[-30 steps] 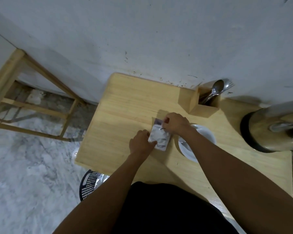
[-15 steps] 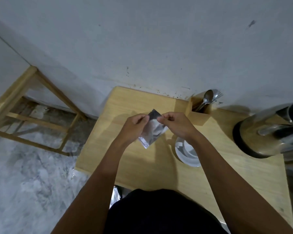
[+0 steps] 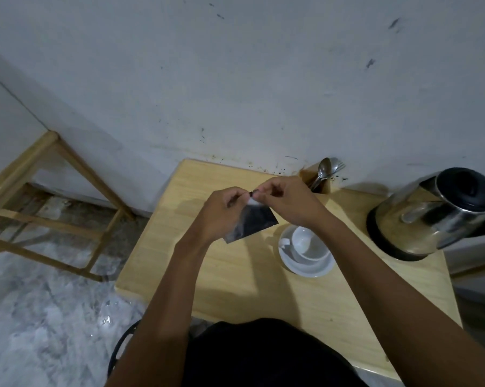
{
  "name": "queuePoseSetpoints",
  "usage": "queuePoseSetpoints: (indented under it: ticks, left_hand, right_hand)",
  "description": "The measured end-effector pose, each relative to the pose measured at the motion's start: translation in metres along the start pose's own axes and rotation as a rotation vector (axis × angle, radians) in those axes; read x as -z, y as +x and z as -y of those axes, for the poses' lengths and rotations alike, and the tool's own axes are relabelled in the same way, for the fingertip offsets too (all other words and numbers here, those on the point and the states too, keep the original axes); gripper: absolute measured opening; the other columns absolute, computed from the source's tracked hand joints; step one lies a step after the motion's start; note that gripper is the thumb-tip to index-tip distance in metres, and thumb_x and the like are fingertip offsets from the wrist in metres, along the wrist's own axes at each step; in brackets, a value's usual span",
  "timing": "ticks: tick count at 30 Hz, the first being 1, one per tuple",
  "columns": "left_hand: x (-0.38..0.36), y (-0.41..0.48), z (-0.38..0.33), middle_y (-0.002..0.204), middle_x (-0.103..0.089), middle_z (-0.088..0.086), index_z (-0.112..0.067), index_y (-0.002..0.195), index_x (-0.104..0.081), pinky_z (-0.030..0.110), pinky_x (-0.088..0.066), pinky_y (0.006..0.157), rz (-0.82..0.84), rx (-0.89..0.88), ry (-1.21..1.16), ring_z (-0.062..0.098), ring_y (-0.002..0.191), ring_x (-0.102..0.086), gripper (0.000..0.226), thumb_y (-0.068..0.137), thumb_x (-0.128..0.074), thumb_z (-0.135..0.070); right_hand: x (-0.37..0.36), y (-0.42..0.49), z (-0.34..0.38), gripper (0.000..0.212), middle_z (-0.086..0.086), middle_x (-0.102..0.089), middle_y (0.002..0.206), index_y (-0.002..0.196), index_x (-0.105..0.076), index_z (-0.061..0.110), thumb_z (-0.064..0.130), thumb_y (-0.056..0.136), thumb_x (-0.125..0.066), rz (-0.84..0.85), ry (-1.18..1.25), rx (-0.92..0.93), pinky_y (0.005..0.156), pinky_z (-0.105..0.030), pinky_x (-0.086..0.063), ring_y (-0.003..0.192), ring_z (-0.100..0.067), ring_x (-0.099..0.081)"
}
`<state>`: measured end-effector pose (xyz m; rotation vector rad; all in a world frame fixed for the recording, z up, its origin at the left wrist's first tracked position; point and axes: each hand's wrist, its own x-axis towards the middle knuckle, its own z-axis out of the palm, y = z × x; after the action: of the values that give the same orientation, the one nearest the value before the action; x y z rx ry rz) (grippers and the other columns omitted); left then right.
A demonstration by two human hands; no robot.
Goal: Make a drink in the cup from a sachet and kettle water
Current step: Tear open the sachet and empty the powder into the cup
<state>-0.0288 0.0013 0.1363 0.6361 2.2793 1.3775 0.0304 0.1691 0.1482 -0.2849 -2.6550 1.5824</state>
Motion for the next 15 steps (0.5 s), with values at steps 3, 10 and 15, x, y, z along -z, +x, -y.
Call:
queuePoseSetpoints:
  ticks: [3,10,15]
  left_hand:
    - [-0.001,-0.003,0.002,0.081,-0.066,0.005,-0.03,0.077,-0.061,0.027,-0.043,0.065,-0.044,-0.047,0.068,0.021,0.073,-0.057,0.022,0.094,-0.048,-0.028]
    - [-0.002,-0.01,-0.012,0.071,-0.06,-0.01,-0.034,0.078,-0.056,0.027,-0.041,0.069,-0.114,-0.054,0.165,0.01,0.072,-0.055,0.023,0.096,-0.044,-0.028]
    - [-0.004,-0.012,-0.019,0.073,-0.062,-0.008,-0.031,0.083,-0.059,0.027,-0.042,0.07,-0.131,-0.084,0.111,0.006,0.071,-0.057,0.02,0.096,-0.044,-0.027]
  right_hand:
    - [0.005,0.0,0.007,0.005,0.003,-0.074,0.081,0.083,-0.075,0.026,0.024,0.087,-0.071,0.025,-0.061,0.024,0.073,-0.032,-0.054,0.075,-0.012,-0.067]
    - [0.023,0.005,0.028,0.005,0.014,-0.071,0.076,0.08,-0.073,0.032,0.028,0.082,-0.074,0.084,-0.318,0.129,0.076,-0.034,-0.056,0.077,-0.003,-0.064]
    - [0.03,0.007,0.039,0.005,0.012,-0.072,0.077,0.078,-0.073,0.03,0.029,0.082,-0.075,0.119,-0.353,0.113,0.075,-0.031,-0.056,0.077,-0.006,-0.066]
